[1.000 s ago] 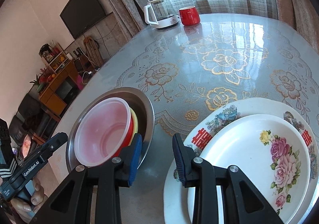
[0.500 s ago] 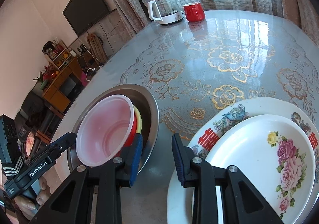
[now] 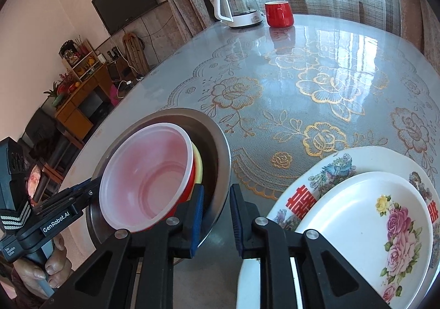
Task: Organize plates and bowls
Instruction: 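Grasp the steel bowl's rim with both grippers and lift it, then carry the nested steel bowl with both grippers over the floral plate stack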
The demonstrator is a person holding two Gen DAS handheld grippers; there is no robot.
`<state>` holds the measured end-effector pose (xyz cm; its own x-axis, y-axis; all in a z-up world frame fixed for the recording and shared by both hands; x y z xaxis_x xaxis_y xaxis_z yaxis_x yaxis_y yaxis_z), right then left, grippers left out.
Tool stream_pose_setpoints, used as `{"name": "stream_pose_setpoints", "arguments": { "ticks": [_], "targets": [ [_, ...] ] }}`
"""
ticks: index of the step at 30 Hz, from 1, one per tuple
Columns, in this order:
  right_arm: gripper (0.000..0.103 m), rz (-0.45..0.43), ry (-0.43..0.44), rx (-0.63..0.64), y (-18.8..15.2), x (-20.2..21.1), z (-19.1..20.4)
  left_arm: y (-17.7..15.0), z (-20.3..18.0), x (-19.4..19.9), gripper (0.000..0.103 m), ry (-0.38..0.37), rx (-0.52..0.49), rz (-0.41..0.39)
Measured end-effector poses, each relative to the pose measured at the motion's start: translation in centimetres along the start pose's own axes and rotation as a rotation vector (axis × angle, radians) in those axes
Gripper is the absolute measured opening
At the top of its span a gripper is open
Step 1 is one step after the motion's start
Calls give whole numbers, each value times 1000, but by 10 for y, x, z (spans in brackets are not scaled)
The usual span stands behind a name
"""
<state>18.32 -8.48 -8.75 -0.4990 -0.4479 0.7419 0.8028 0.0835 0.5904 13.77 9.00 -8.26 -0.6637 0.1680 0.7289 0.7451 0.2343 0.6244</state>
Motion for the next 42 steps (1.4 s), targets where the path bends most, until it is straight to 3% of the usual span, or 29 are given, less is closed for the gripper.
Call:
{"name": "stream_pose_setpoints", "arguments": {
  "ticks": [12,27,42],
  "targets": [
    [18,-4,-34,46,0,0,5,-1,3,5,17,-71,8,-23],
    [18,15,-3,48,-3,-2,12,-11,5,23,18,-56,-19,-37],
    [20,-23,82,11,-5,22,24,-16,10,43,18,-103,29,-50]
  ]
}}
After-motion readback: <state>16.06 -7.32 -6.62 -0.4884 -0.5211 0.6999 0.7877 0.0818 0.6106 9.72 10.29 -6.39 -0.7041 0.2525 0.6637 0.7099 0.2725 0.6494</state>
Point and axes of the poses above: each gripper's, at about its wrist camera, not at the fingertips, and x roughly against the way its jaws point, z to its left, y to its top, the point moved 9 cm from there along -x, roughly the way its jaws point, and after that the axes turned 1 degree about -y, right-handed, at the moved point
